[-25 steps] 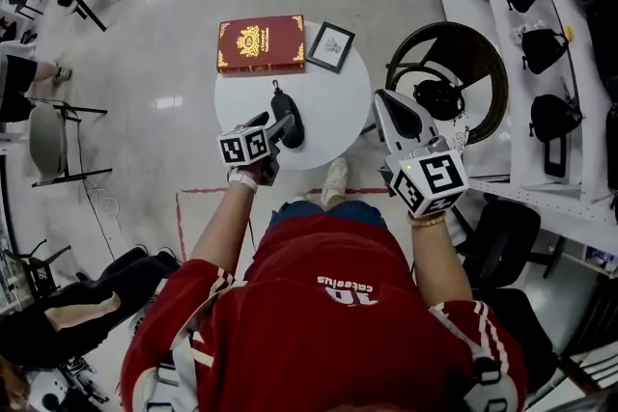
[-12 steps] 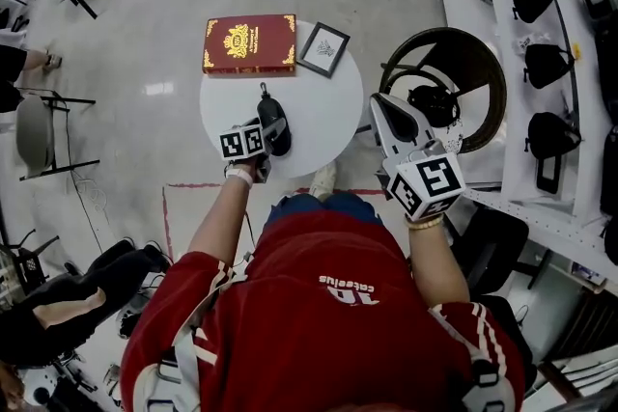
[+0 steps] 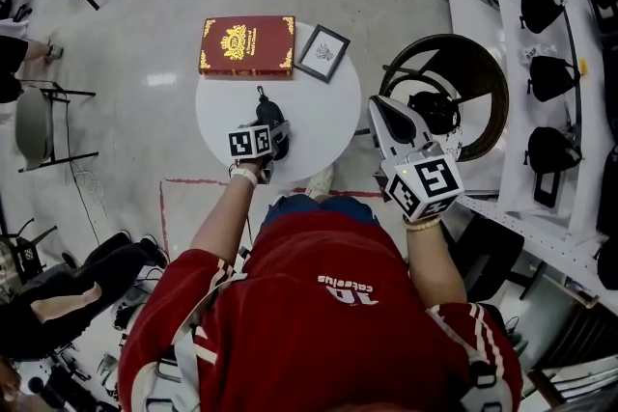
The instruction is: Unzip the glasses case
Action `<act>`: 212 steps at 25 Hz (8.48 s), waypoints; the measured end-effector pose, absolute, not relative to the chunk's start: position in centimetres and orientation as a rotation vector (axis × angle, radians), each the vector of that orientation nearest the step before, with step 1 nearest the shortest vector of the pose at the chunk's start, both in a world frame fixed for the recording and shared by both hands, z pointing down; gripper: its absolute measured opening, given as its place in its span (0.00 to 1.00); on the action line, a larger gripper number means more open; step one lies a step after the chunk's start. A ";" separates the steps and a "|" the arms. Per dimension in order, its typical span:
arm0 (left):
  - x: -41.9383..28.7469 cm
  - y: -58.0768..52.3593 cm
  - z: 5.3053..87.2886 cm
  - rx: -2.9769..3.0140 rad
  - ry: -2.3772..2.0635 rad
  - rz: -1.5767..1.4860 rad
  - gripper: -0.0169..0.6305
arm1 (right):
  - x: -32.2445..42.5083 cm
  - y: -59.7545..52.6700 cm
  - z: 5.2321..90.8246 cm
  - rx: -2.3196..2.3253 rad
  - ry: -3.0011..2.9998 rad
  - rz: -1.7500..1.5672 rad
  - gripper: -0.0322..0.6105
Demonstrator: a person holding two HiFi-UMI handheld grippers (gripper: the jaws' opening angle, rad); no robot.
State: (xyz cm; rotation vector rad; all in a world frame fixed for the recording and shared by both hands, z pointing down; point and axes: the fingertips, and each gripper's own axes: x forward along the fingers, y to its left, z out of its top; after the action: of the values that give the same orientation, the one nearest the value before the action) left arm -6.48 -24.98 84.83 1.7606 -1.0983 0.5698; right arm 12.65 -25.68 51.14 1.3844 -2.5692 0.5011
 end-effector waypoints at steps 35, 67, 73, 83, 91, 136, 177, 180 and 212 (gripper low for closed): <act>-9.6 -28.0 65.4 1.940 -0.957 0.033 0.55 | 7.8 -26.6 44.6 1.351 -2.709 0.383 0.07; -10.5 -24.8 32.8 2.482 -0.860 -0.443 0.55 | 1.2 -20.3 34.0 1.142 -2.921 -0.094 0.14; -8.6 -24.0 30.8 2.605 -0.874 -0.352 0.55 | -2.1 -19.0 34.8 0.996 -2.855 -0.176 0.17; -6.4 -22.7 27.9 2.716 -0.827 -0.331 0.55 | -3.2 -18.5 35.4 0.984 -2.836 -0.355 0.17; -6.2 -22.6 27.7 2.707 -0.826 -0.328 0.55 | -2.6 -18.3 34.5 1.053 -2.759 -0.504 0.17; -4.4 -22.1 33.5 2.711 -0.702 -0.050 0.51 | -1.7 -19.1 34.5 1.101 -2.647 -0.601 0.08; -5.1 -20.4 45.9 2.872 -0.497 1.398 0.48 | -2.8 -20.9 39.1 0.828 -2.407 -0.638 0.08; -5.4 -20.4 46.8 2.861 -0.477 1.478 0.48 | -3.2 -21.2 39.8 0.797 -2.394 -0.618 0.08; -4.5 -21.5 58.6 2.391 -0.486 0.800 0.48 | 0.4 -23.6 45.5 1.014 -2.507 -0.260 0.08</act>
State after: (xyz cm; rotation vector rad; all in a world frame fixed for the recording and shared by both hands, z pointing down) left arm -4.47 -21.53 58.63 2.3907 -0.4857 0.8003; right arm 0.45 -23.64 45.51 1.0136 -2.5073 -0.2605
